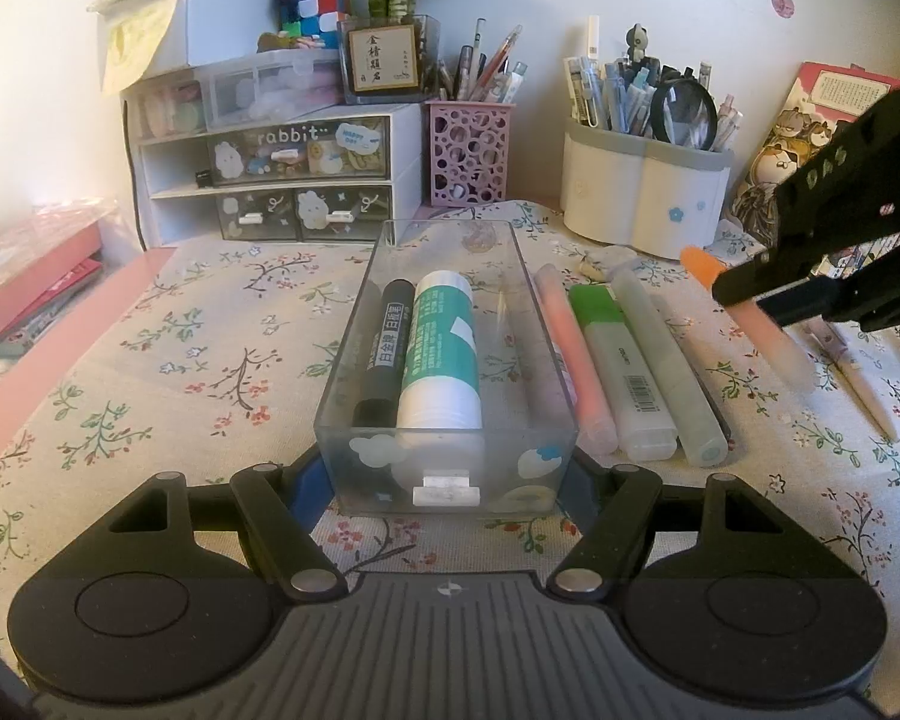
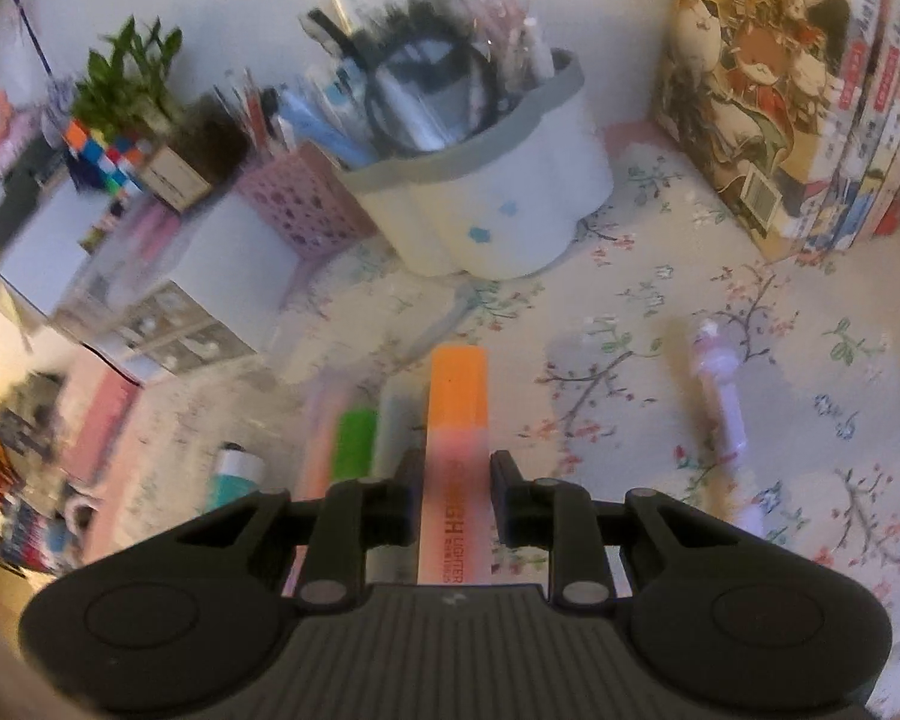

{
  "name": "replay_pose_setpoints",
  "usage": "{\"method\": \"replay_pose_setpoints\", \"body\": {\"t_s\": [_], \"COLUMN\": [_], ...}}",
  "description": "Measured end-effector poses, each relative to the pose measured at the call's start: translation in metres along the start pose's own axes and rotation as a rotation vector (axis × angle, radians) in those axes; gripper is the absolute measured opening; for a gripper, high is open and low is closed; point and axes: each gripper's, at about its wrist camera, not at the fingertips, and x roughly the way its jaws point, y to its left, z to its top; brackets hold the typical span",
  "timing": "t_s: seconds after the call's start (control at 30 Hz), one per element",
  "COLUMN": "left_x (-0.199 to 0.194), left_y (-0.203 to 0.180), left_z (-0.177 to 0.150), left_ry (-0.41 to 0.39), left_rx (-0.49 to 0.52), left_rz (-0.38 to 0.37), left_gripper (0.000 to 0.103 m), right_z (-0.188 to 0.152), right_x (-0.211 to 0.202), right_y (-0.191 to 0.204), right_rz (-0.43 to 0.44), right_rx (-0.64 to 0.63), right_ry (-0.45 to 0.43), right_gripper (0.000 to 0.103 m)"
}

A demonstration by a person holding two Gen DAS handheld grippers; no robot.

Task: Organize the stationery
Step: 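Grasp the orange highlighter with the right gripper, then lower the orange highlighter into the clear box and open the right gripper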

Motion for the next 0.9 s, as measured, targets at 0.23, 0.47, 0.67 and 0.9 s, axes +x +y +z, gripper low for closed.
{"method": "replay_pose_setpoints", "body": {"t_s": [0.23, 0.47, 0.67, 0.9], "left_x": [0.0, 0.0, 0.0, 0.0], "left_y": [0.0, -0.002, -0.002, -0.002], "left_z": [0.001, 0.0, 0.0, 0.0], "left_ry": [0.003, 0.002, 0.002, 0.002], "left_rx": [0.001, -0.001, -0.006, -0.005], "left_rz": [0.001, 0.006, 0.008, 0.007], "left_gripper": [0.072, 0.072, 0.072, 0.072], "right_z": [-0.003, -0.004, -0.007, -0.01], "right_x": [-0.005, -0.013, -0.015, -0.012], "right_y": [0.014, 0.012, 0.022, 0.042], "right_rz": [0.085, 0.1, 0.158, 0.213], "right_rx": [0.022, 0.045, 0.049, 0.038], "right_ry": [0.014, 0.023, 0.044, 0.072], "right_gripper": [0.015, 0.015, 0.015, 0.015]}}
